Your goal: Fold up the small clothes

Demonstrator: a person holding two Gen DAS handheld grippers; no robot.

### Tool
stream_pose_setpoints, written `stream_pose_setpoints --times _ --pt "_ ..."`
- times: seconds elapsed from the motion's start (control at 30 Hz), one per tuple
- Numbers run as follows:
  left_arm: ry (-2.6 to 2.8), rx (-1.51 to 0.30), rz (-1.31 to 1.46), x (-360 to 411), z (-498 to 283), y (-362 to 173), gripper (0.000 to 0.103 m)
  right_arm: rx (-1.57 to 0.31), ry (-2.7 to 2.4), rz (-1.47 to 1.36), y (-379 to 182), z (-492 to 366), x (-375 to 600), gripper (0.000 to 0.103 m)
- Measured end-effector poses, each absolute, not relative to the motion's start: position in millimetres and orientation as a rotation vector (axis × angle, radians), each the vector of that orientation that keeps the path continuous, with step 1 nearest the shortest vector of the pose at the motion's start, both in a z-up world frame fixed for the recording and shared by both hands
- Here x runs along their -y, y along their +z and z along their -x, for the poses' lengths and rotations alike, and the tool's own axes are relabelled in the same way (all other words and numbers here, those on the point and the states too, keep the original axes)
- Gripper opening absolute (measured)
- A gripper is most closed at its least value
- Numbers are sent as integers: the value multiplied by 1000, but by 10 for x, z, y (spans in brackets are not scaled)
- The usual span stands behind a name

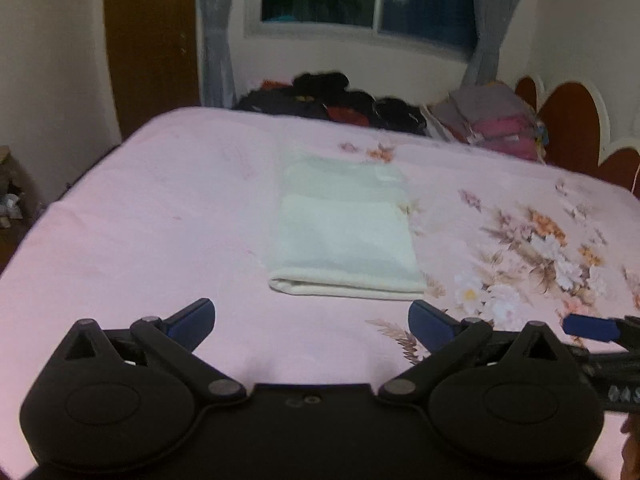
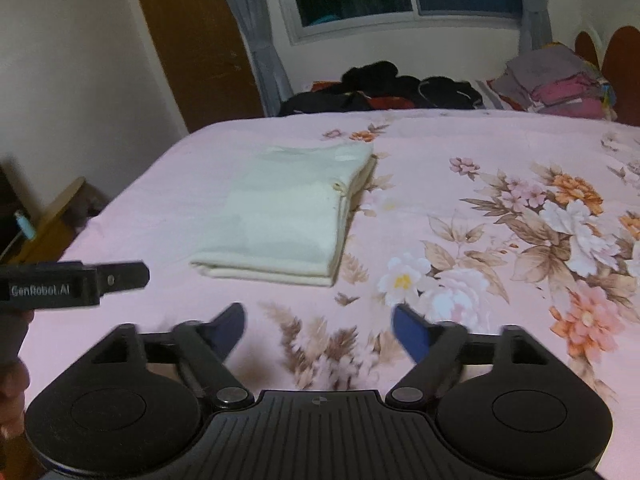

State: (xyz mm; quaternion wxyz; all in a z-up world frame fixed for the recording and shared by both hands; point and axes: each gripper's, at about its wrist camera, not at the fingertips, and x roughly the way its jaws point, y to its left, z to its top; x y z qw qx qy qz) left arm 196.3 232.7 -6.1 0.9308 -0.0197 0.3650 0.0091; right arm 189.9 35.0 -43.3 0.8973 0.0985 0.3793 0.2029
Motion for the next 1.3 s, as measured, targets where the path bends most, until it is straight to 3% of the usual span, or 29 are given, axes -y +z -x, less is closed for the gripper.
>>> stream_pose_setpoints --times 0.17,0.57,1.3 --pt "53 -679 56 -2300 -1569 248 103 -703 442 -154 -32 -1460 -369 103" --pt "119 -626 37 -2303 -997 551 103 -480 274 -15 555 -755 -542 103" --pt "139 -615 53 -2368 -825 643 103 -457 276 -60 584 -659 -491 103"
